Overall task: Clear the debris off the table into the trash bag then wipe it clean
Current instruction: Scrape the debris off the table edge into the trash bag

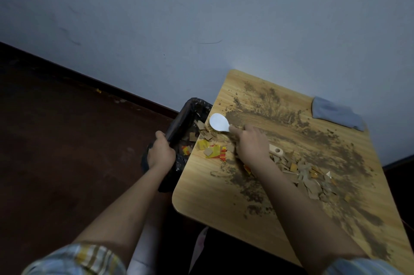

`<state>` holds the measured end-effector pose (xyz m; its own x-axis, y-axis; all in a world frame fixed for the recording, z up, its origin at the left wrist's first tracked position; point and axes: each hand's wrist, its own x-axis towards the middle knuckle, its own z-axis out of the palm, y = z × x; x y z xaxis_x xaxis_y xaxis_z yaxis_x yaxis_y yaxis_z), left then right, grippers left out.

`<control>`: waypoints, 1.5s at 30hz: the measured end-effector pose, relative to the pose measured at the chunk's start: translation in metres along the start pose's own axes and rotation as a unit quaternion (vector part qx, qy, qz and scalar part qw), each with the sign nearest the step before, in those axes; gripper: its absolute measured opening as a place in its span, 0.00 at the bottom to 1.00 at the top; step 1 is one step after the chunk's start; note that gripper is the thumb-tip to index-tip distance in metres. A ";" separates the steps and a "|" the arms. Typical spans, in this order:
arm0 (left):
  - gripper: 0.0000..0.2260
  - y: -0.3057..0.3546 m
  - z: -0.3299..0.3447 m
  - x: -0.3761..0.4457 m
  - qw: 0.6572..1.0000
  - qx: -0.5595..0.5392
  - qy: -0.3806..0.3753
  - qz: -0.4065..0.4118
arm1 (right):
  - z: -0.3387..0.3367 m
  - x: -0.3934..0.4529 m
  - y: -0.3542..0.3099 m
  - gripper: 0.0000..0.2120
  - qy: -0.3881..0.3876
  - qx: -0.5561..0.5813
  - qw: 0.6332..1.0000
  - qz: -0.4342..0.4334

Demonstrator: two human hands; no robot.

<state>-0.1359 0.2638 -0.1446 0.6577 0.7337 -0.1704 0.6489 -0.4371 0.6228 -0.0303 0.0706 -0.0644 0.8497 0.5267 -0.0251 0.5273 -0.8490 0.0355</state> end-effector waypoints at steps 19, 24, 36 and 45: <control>0.11 0.000 -0.002 0.002 1.000 0.002 0.001 0.000 | -0.005 0.017 -0.031 0.21 0.008 0.028 0.999 -0.030; 0.10 -0.001 -0.002 0.002 1.000 0.000 0.003 0.000 | -0.008 0.022 -0.037 0.24 0.023 0.026 0.998 -0.043; 0.11 -0.002 -0.004 0.000 1.000 -0.005 -0.006 -0.003 | -0.014 0.022 -0.036 0.27 0.055 -0.009 0.997 -0.044; 0.12 -0.002 -0.004 -0.003 1.000 -0.005 -0.007 -0.007 | -0.017 0.022 -0.026 0.23 0.060 -0.005 0.997 -0.048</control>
<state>-0.1409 0.2652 -0.1424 0.6540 0.7323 -0.1900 0.6546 -0.4218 0.6274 -0.0254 0.1049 -0.0492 0.7893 0.6074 0.0903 0.6057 -0.7942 0.0479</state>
